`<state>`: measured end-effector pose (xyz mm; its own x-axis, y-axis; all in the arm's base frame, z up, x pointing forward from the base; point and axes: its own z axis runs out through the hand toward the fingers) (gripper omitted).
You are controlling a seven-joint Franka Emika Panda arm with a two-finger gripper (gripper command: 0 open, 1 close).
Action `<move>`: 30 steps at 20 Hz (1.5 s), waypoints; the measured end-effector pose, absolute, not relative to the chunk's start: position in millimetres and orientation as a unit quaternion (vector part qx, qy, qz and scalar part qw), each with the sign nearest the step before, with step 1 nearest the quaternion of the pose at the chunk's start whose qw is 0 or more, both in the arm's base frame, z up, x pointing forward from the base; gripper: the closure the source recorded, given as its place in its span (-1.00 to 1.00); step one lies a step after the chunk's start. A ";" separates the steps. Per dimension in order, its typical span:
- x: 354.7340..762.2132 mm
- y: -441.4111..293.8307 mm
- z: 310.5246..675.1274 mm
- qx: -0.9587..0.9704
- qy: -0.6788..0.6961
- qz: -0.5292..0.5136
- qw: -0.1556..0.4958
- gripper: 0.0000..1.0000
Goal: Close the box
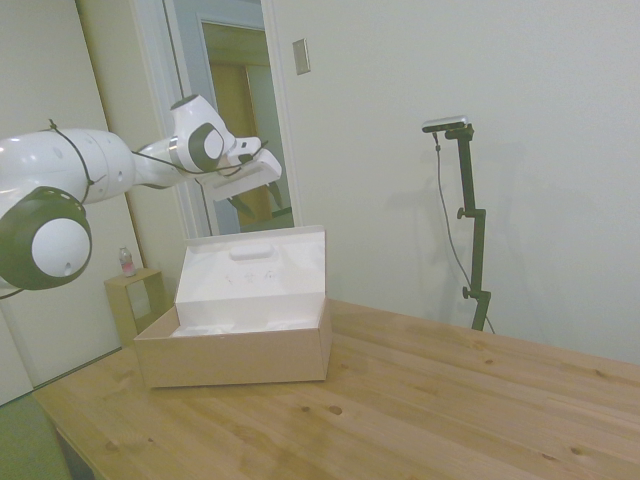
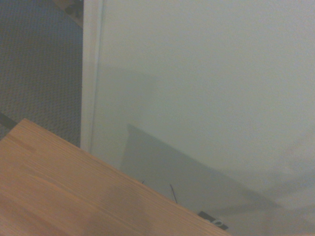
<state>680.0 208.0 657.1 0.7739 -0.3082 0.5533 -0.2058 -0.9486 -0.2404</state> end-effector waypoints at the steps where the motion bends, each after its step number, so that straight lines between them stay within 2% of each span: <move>1: 681.4 204.1 656.4 -0.939 0.138 -0.304 0.086 -1.00; 12: 740.7 199.6 584.7 -0.951 0.124 -0.273 0.075 -1.00; 17: 754.8 200.5 569.7 -0.954 0.136 -0.258 0.076 -1.00; 21: 740.0 196.4 596.4 -0.957 0.160 -0.231 0.070 -1.00; 25: 694.1 207.6 638.0 -0.964 0.192 -0.179 0.048 -1.00; 30: 639.5 207.9 657.6 -0.965 0.233 -0.118 0.007 -1.00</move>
